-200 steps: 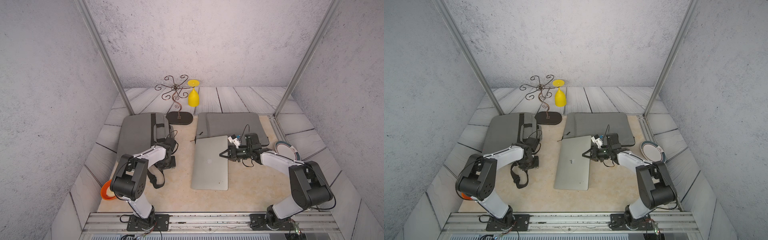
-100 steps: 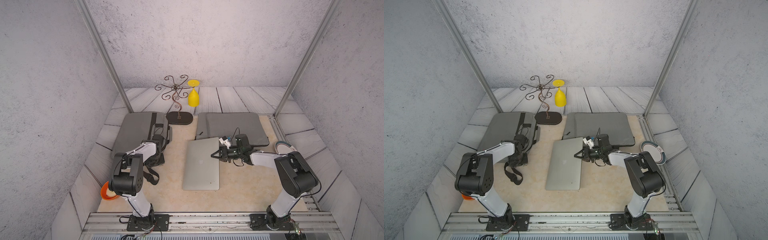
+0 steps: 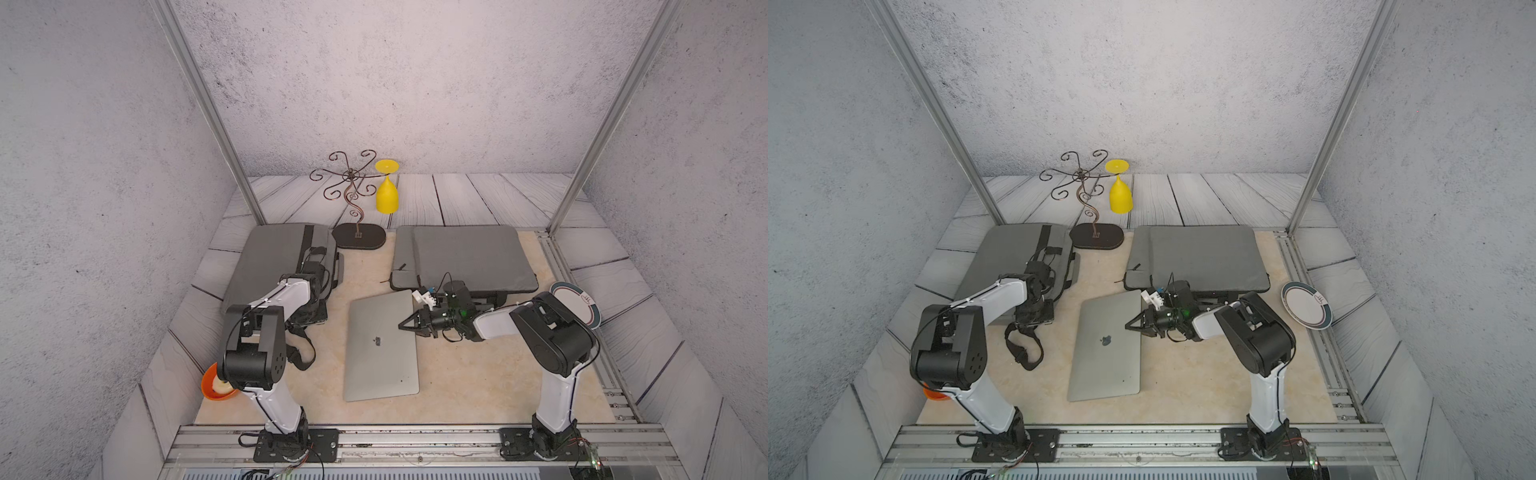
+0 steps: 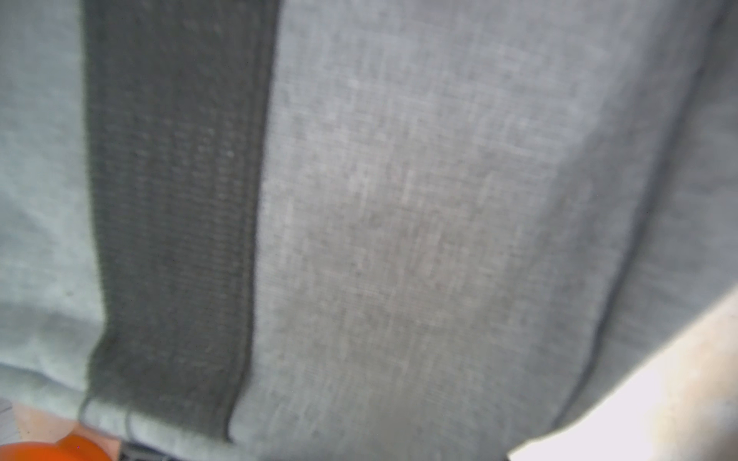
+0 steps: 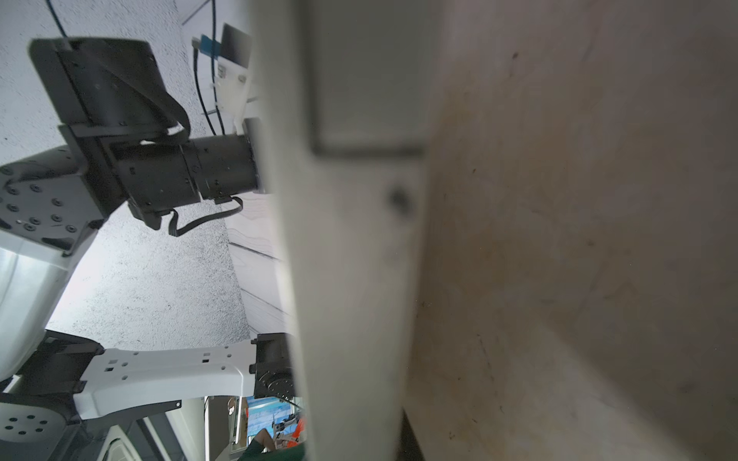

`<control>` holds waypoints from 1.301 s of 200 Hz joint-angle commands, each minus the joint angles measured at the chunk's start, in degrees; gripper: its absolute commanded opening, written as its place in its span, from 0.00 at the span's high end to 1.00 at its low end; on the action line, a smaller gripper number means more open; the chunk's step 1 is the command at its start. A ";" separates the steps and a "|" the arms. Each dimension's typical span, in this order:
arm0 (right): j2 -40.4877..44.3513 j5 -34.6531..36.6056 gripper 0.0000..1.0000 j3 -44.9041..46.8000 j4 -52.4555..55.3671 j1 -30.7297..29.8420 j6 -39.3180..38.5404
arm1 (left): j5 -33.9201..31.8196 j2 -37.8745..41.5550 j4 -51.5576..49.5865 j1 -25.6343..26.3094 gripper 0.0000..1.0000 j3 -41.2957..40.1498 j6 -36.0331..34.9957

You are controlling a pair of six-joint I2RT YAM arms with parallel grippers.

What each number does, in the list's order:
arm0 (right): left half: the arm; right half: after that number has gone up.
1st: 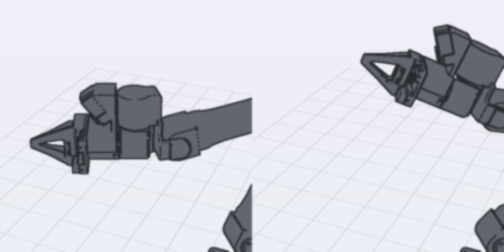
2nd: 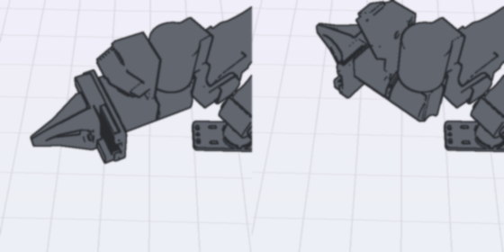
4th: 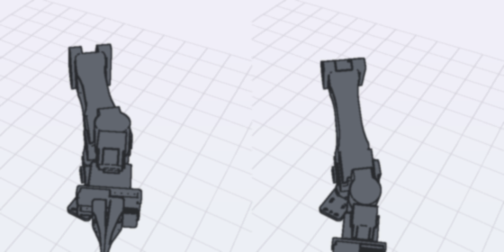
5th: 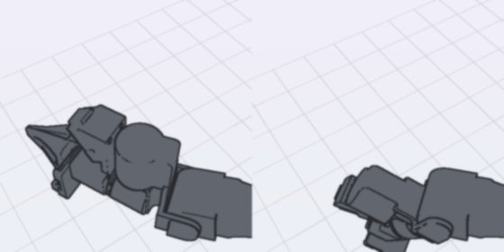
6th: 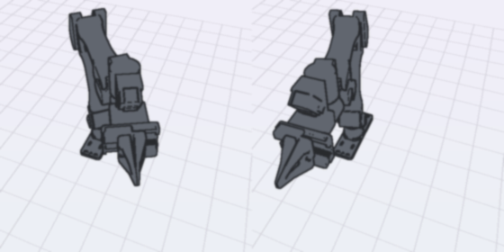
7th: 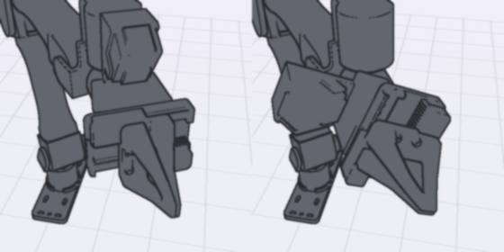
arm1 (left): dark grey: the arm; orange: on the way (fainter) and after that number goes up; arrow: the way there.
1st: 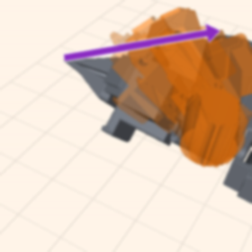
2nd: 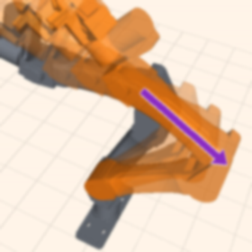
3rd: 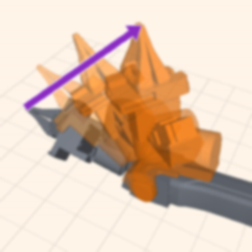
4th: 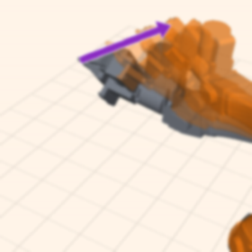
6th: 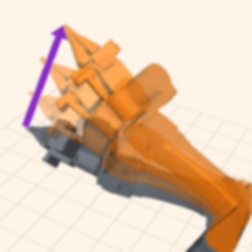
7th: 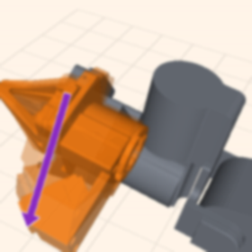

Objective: Open the zippered laptop bag and take out the laptop
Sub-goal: Move the zippered laptop bag to the corner of the board, then place the laptop at the center of the board.

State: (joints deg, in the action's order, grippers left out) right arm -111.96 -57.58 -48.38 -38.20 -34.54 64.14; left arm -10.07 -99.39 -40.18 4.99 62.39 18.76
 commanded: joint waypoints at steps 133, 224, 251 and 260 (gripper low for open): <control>-15.18 1.23 1.00 -12.58 -18.66 -8.07 10.69 | 10.09 10.08 -4.80 -0.13 0.45 0.81 -0.90; -19.13 3.76 0.95 -15.32 -19.28 -10.67 12.06 | 12.87 10.03 -4.60 -0.10 0.44 0.83 -1.98; -17.59 3.26 0.85 -14.13 -16.80 -10.68 9.94 | 13.32 10.19 -4.27 -0.16 0.43 1.12 -1.98; -16.75 3.09 0.83 -13.95 -14.71 -10.63 8.41 | 13.47 10.10 -4.36 -0.14 0.43 1.45 -2.05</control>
State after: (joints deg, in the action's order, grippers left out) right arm -129.75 -53.23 -62.57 -52.64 -44.91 75.09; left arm 2.66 -90.32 -43.97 4.99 63.18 17.74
